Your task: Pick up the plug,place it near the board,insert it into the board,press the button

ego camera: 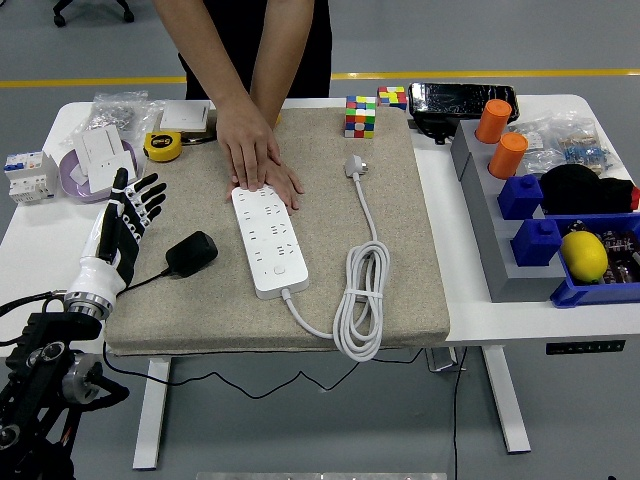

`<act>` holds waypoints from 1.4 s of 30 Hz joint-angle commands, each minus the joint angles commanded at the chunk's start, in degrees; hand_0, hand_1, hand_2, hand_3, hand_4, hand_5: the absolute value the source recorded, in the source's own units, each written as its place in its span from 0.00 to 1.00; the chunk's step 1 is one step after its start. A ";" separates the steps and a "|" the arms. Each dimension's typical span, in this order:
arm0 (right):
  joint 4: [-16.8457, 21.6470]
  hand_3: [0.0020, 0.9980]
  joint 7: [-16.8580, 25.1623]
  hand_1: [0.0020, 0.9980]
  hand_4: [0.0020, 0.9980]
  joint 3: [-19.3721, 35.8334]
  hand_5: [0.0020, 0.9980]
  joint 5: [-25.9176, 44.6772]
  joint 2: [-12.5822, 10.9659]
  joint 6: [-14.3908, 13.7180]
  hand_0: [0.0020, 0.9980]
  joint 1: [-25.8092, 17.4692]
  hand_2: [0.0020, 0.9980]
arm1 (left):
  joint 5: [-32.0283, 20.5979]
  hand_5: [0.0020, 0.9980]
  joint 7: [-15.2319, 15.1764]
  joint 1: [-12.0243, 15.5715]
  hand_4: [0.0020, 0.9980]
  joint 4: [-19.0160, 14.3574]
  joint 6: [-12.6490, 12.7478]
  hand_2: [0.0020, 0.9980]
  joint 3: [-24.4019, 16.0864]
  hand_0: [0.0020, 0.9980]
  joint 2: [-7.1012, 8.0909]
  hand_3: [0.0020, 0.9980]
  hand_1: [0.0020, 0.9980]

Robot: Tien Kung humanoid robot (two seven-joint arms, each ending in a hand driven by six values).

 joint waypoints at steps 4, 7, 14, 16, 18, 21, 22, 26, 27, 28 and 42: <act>0.00 0.86 0.00 0.90 1.00 -0.03 1.00 0.16 0.03 -0.03 0.93 0.09 0.84 | 0.29 1.00 -0.09 -0.11 1.00 -0.08 0.26 0.82 0.09 0.90 0.01 0.81 0.87; 0.00 0.86 0.00 0.90 1.00 0.05 1.00 0.17 0.09 -0.05 0.93 0.09 0.84 | 0.41 1.00 -0.16 -0.11 1.00 -0.16 0.42 0.82 0.09 0.90 0.00 0.81 0.87; 0.00 0.86 0.01 0.90 1.00 0.09 1.00 0.19 0.18 -0.06 0.93 0.08 0.84 | 0.88 1.00 -0.41 -0.16 1.00 -0.28 0.69 0.81 0.05 0.89 -0.03 0.81 0.87; 0.00 0.86 0.03 0.90 1.00 0.11 1.00 0.21 0.19 -0.06 0.93 0.07 0.84 | 1.04 1.00 -0.46 -0.17 1.00 -0.32 0.73 0.81 0.05 0.88 -0.04 0.81 0.87; 0.00 0.86 0.04 0.90 1.00 0.12 1.00 0.22 0.21 -0.07 0.93 0.06 0.84 | 1.26 1.00 -0.51 -0.19 1.00 -0.36 0.77 0.81 0.07 0.88 -0.06 0.81 0.87; 0.00 0.86 0.02 0.90 1.00 0.16 1.00 0.21 0.23 -0.08 0.93 0.03 0.84 | 1.39 1.00 -0.56 -0.21 1.00 -0.42 0.83 0.81 0.11 0.88 -0.09 0.81 0.87; 0.00 0.86 0.02 0.90 1.00 0.16 1.00 0.20 0.23 -0.08 0.93 0.01 0.84 | 1.55 1.00 -0.58 -0.22 1.00 -0.42 0.85 0.81 0.09 0.88 -0.10 0.80 0.86; 0.00 0.86 0.04 0.90 1.00 0.07 1.00 0.32 0.22 -0.09 0.93 0.10 0.84 | 1.88 1.00 -0.64 -0.37 1.00 -0.40 0.83 0.81 0.00 0.88 -0.13 0.80 0.86; 0.00 0.86 0.05 0.90 1.00 0.04 1.00 0.34 0.22 -0.09 0.93 0.12 0.84 | 1.89 1.00 -0.66 -0.38 1.00 -0.39 0.83 0.81 -0.03 0.88 -0.12 0.80 0.86; 0.00 0.86 0.05 0.90 1.00 0.07 1.00 0.34 0.21 -0.11 0.93 0.14 0.84 | 1.89 1.00 -0.68 -0.41 1.00 -0.40 0.82 0.81 -0.07 0.88 -0.12 0.80 0.86; 0.00 0.86 0.00 0.90 1.00 -0.09 1.00 0.38 0.15 -0.14 0.93 0.08 0.84 | 1.97 1.00 -0.77 -0.37 1.00 -0.46 0.87 0.81 -0.14 0.88 -0.11 0.80 0.86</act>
